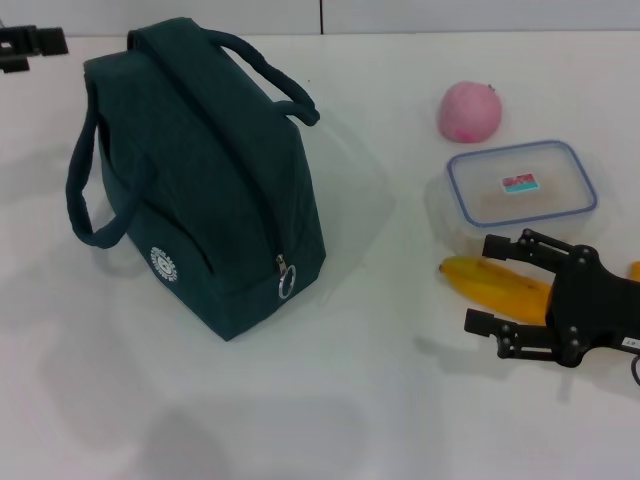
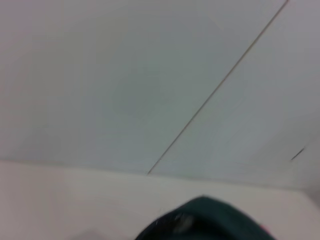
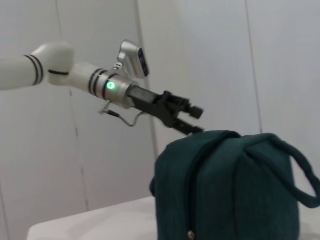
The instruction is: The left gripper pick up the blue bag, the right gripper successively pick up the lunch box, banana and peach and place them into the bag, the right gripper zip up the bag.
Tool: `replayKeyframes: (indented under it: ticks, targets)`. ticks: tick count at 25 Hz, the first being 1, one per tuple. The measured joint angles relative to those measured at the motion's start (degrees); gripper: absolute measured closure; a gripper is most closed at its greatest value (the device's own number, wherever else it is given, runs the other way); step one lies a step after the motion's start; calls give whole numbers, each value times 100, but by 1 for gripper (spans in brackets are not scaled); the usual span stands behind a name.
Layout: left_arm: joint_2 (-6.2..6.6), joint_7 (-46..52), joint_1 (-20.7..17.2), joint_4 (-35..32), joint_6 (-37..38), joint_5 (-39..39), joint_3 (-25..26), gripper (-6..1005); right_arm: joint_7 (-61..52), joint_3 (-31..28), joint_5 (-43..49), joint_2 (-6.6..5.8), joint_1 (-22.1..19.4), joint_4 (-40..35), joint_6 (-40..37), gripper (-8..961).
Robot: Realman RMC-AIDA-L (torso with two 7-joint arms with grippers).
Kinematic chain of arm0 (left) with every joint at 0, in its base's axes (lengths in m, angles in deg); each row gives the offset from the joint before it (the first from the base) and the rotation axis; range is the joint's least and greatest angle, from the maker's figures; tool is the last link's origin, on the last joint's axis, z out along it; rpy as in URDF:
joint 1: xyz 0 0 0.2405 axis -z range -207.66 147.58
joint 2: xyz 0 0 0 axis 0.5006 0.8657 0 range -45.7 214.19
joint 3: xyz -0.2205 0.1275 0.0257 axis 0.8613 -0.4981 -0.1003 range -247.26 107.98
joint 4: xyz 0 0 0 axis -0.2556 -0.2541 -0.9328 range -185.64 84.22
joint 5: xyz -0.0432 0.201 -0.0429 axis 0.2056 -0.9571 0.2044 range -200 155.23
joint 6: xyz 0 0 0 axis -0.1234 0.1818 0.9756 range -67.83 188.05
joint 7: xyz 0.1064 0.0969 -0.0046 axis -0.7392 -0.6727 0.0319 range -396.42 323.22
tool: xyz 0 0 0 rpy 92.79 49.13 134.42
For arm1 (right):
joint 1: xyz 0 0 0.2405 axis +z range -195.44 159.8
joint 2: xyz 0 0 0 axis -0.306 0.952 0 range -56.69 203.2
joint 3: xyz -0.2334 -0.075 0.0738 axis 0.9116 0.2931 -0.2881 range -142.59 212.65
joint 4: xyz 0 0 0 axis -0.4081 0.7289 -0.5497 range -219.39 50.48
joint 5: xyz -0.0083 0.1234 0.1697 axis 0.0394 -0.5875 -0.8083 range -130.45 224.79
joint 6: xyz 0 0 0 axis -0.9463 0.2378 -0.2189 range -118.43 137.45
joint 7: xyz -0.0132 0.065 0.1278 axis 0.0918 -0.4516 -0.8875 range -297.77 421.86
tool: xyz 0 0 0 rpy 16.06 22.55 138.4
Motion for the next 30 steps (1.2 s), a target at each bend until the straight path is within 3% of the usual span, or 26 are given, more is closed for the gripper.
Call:
replayKeyframes:
  ticks: [4, 9, 12, 16, 22, 30]
  targets:
    - [-106, 1297, -192, -1313, 380, -438, -654, 138, 77, -175, -4, 10, -2, 142, -13, 67]
    - [-265, 2233, -309, -2220, 594, -539, -1314, 138, 78, -267, -15, 9, 14, 179, 1, 67]
    - [-433, 2353, -236, -2302, 605, -520, -1429, 138, 78, -279, -17, 27, 47, 179, 3, 67]
    - [-559, 2360, -69, -2161, 585, -810, -1441, 139, 87, -278, 2, 52, 59, 172, 6, 67]
    - [-650, 2395, 172, -1857, 574, -1194, -1490, 151, 231, -278, -3, 52, 57, 180, 5, 67]
    - [-705, 2507, 151, -1878, 578, -1514, -1698, 184, 226, -281, -17, 16, 97, 179, 6, 68]
